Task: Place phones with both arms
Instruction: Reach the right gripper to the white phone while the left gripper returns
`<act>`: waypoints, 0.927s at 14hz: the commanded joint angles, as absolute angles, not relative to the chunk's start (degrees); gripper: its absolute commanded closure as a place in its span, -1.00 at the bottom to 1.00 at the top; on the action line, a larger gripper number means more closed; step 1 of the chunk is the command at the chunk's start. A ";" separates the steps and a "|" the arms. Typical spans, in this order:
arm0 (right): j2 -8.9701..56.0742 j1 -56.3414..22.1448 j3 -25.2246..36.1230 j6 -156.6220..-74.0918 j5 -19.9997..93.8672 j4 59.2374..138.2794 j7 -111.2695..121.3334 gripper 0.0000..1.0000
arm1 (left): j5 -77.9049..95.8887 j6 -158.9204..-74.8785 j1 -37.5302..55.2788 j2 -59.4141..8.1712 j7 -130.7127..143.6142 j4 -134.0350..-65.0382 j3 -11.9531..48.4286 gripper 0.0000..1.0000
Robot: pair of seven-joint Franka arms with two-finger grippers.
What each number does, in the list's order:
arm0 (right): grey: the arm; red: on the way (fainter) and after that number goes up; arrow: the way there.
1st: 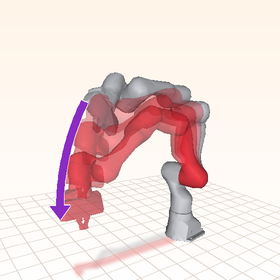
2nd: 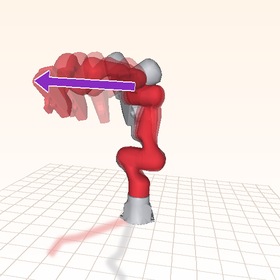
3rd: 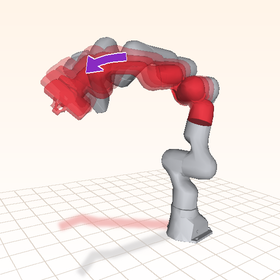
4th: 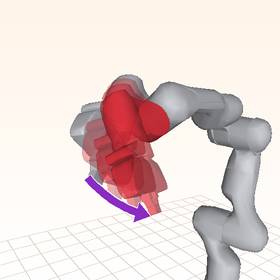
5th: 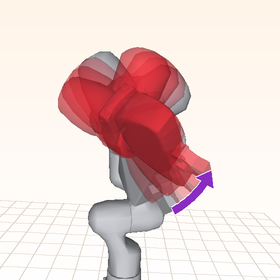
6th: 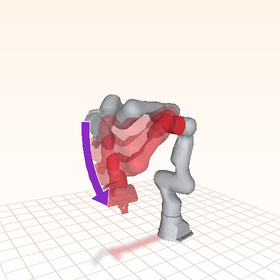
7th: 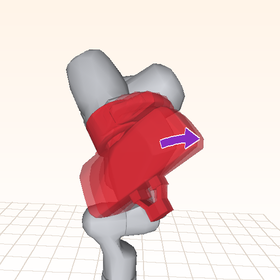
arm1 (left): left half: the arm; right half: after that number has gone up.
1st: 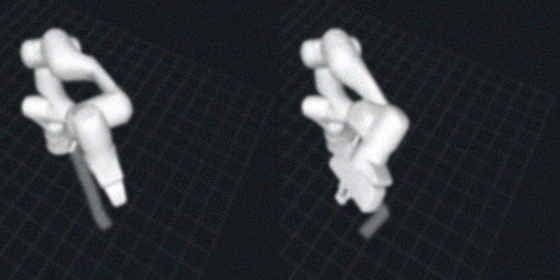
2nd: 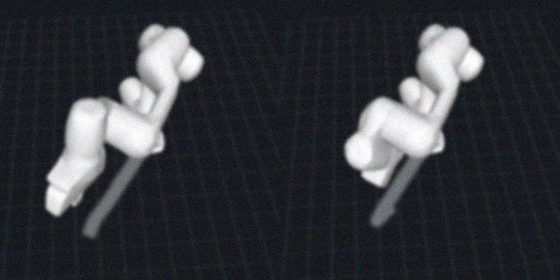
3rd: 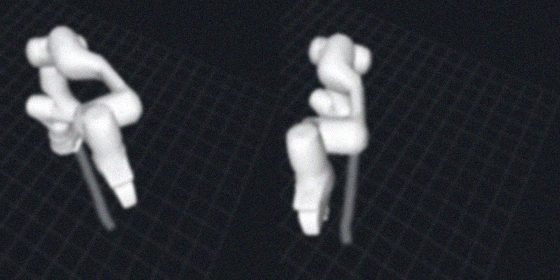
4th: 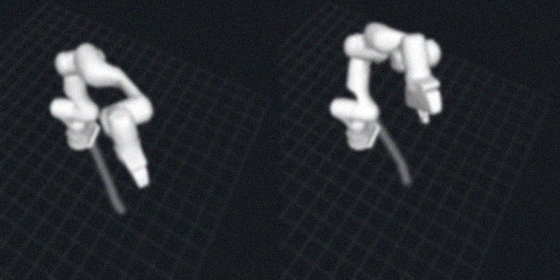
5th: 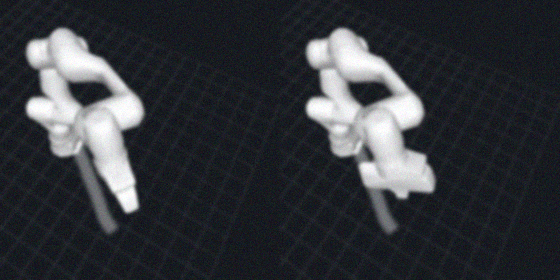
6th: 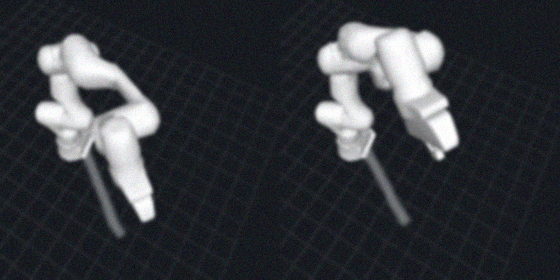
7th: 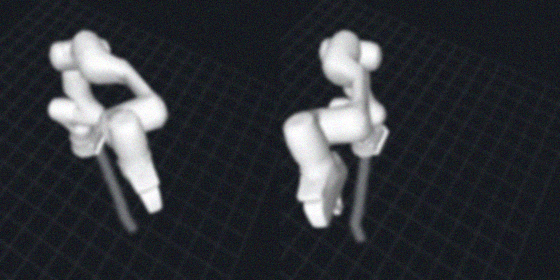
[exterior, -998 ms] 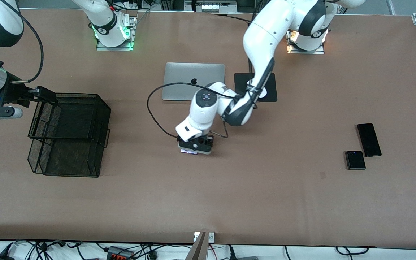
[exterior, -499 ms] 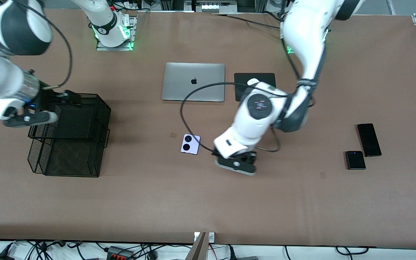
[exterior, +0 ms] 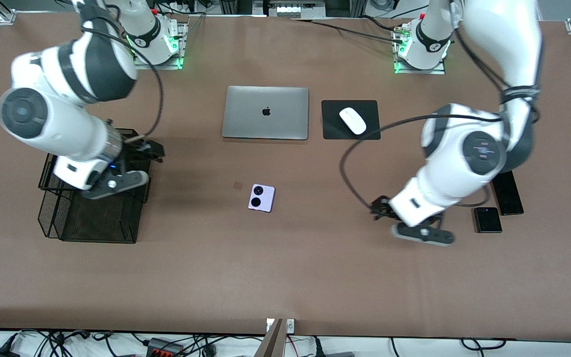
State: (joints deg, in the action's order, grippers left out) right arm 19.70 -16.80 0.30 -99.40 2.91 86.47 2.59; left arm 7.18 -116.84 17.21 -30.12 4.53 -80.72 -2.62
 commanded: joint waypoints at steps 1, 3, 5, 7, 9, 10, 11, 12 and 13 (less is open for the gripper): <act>21.62 -17.05 0.62 -99.93 4.39 83.94 2.64 -1.00 | 7.21 -112.61 13.11 -26.02 2.37 -85.59 -1.58 -1.00; 22.58 -17.14 0.62 -100.19 6.49 83.94 2.55 -1.00 | 4.85 -112.24 9.42 -24.44 -0.59 -88.67 -1.67 -1.00; 24.78 -17.23 0.62 -102.99 8.95 83.94 2.29 -1.00 | 4.48 -112.15 5.82 -24.43 -7.44 -89.91 -1.76 -1.00; 26.80 -19.15 0.62 -106.07 9.05 83.94 1.93 -1.00 | 4.22 -113.20 4.13 -24.43 -9.05 -91.92 -2.11 -1.00; 28.47 -21.61 0.70 -108.36 8.35 83.85 1.15 -1.00 | 3.26 -115.30 3.87 -24.43 -9.05 -93.77 -4.21 -1.00; 29.35 -22.14 0.70 -109.59 8.26 83.85 0.19 -1.00 | 3.25 -116.62 3.61 -24.35 -9.05 -95.17 -4.31 -1.00; 30.40 -22.93 0.70 -110.82 8.35 83.85 -1.04 -1.00 | 3.25 -117.24 3.08 -24.35 -9.23 -95.88 -4.31 -1.00; 31.72 -24.24 0.70 -112.05 8.26 83.85 -3.32 -1.00 | 3.25 -117.25 2.55 -24.35 -9.32 -95.98 -4.31 -1.00; 33.03 -25.39 0.79 -113.89 8.17 83.85 -6.91 -1.00 | 3.25 -117.25 2.37 -24.43 -9.40 -96.15 -4.31 -1.00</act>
